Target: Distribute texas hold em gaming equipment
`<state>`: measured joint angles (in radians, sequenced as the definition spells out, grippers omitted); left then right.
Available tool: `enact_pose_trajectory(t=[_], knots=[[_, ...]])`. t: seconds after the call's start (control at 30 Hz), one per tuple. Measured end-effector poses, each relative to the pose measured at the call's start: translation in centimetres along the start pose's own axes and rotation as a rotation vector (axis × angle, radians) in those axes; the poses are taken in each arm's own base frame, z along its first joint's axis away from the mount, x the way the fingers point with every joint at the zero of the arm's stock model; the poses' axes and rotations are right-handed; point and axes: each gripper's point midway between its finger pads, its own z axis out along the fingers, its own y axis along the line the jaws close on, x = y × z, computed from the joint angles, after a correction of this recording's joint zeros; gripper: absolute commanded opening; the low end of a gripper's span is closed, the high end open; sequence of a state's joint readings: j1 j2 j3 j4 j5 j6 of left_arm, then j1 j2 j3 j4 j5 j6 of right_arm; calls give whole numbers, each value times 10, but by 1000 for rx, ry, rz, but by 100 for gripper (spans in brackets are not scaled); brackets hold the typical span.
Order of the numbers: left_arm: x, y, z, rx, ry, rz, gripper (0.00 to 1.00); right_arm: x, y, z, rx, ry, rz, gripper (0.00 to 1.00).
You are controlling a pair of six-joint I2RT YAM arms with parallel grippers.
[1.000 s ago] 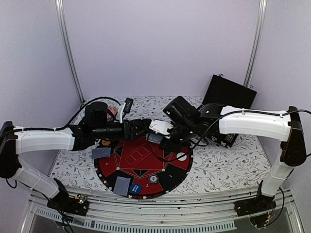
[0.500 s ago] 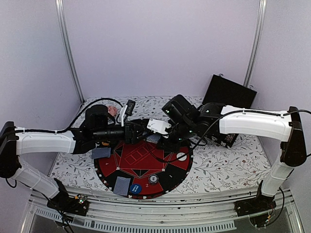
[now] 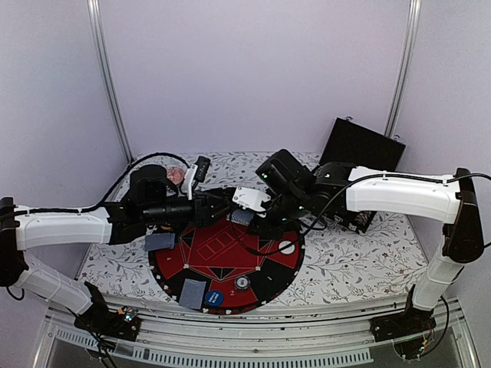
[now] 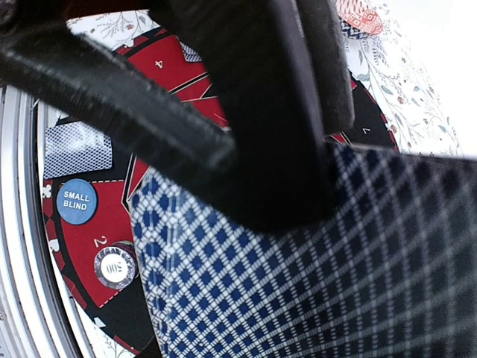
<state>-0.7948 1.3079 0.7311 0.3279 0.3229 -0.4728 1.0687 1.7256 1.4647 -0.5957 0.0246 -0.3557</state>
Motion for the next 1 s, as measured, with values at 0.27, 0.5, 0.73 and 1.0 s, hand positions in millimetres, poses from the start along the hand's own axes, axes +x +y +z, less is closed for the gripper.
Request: enact_pose_trajectory(t=[0.27, 0.5, 0.73, 1.0], knots=[[-1, -1, -5, -8, -3, 21, 58, 0, -1, 0, 5, 2, 0, 40], [3, -10, -2, 55, 11, 21, 66, -1, -1, 0, 6, -2, 0, 40], [18, -4, 22, 89, 74, -8, 39, 5, -2, 4, 8, 22, 4, 40], [15, -3, 18, 65, 68, -11, 14, 7, -5, 7, 26, 21, 0, 40]])
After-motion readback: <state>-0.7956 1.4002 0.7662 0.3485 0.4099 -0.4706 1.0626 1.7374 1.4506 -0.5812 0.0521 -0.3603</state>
